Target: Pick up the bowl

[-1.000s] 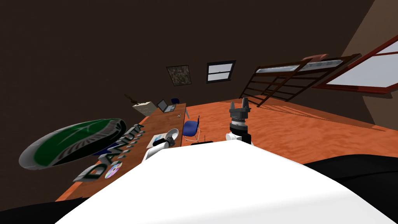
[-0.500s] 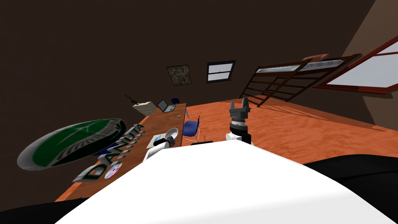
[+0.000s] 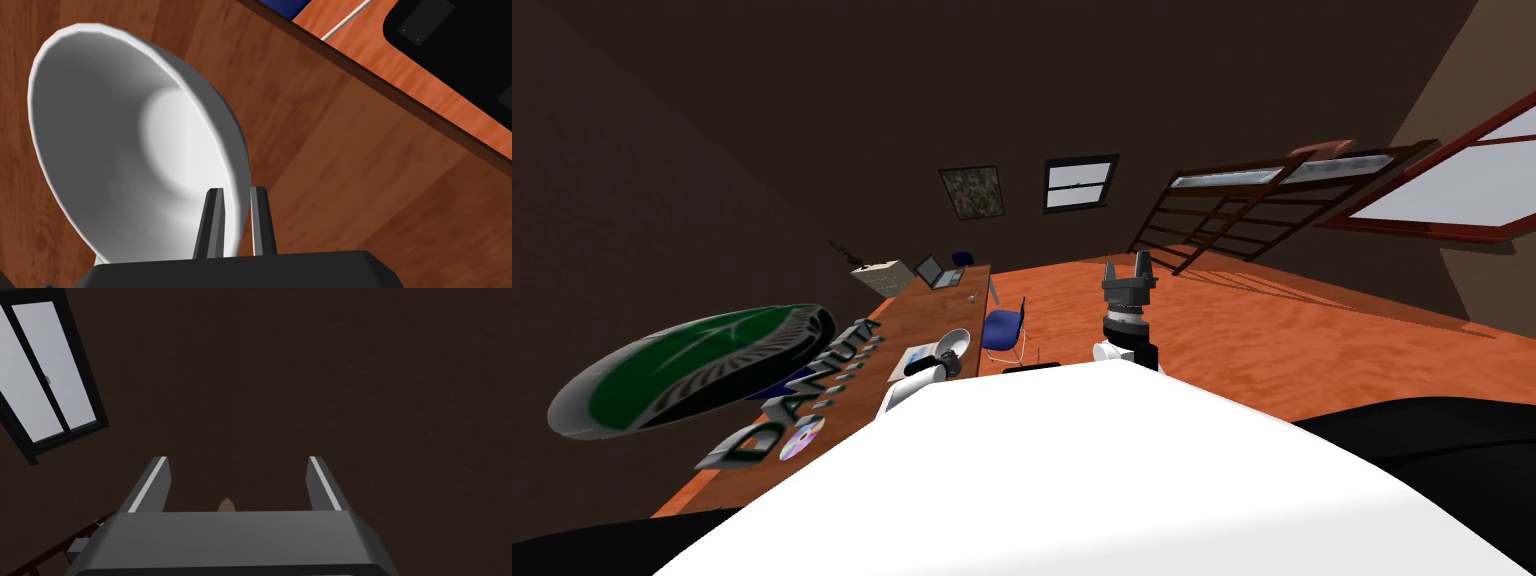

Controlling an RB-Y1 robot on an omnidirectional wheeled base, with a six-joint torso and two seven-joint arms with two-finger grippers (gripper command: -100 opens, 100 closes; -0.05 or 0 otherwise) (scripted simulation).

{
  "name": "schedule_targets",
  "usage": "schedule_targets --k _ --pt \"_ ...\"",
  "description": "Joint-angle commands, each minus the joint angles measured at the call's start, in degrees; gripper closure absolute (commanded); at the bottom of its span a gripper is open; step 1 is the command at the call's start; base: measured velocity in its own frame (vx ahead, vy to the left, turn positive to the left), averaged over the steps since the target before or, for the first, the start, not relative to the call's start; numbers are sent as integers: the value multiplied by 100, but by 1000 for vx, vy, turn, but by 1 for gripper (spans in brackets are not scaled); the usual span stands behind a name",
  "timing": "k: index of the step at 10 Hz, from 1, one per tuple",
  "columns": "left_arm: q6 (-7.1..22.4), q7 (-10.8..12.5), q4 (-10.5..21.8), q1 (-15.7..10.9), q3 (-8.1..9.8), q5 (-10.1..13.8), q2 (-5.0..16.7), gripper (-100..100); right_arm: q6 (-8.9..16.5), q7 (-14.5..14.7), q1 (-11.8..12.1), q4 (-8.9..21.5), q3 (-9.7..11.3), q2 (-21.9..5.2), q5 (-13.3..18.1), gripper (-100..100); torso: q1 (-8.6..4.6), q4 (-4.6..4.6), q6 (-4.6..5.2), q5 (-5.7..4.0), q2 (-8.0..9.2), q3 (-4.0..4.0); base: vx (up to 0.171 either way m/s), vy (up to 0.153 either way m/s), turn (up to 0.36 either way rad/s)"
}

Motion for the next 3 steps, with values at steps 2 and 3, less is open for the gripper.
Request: schedule_targets --k 2,3 --pt "78 16 -104 35 2 2 4 100 0 0 0 0 0 0 0 0 -2 1 0 -1 1 1 -11 -9 0" --pt "95 20 -114 39 2 2 4 0 0 0 0 0 0 0 0 0 0 1 1 0 -1 0 0 0 0"
